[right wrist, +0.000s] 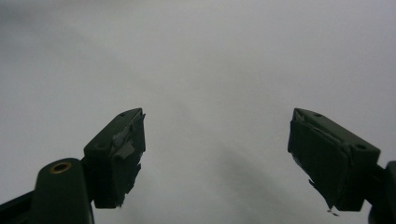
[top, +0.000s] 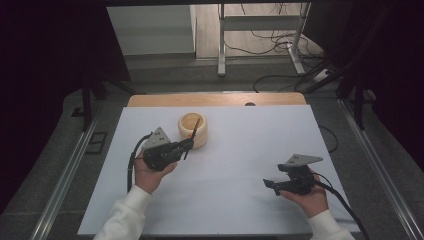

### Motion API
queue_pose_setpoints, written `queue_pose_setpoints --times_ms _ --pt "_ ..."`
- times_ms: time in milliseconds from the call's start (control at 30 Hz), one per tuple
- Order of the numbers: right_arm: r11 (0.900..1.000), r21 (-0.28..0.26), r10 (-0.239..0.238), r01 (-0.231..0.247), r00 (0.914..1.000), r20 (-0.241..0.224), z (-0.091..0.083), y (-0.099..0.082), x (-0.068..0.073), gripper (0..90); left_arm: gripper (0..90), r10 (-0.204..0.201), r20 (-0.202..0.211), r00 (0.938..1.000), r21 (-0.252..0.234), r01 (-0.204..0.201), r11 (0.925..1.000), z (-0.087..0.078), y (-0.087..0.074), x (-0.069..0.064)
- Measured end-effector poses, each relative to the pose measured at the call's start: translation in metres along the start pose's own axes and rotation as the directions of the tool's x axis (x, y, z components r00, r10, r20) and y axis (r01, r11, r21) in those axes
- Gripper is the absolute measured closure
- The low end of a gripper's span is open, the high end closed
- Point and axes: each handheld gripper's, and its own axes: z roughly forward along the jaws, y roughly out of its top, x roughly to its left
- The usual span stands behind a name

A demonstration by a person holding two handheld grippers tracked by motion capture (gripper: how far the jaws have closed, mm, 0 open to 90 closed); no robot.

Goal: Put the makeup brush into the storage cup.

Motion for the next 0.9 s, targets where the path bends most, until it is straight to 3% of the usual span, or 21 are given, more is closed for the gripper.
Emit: queue_pose_setpoints --times_ms 467,900 --pt "1.0000 0.006 -0.002 0.002 1.0000 0.003 0.001 0.000 0.000 19.7 83.8 -0.029 -0.023 0.9993 -0.033 0.028 0.9991 0.004 0.019 0.015" --pt "1.0000 0.006 -0.005 0.005 1.0000 0.005 0.001 -0.001 0.000 19.6 83.8 -0.036 -0.040 0.9986 -0.033 0.034 0.9989 0.011 0.031 0.025"
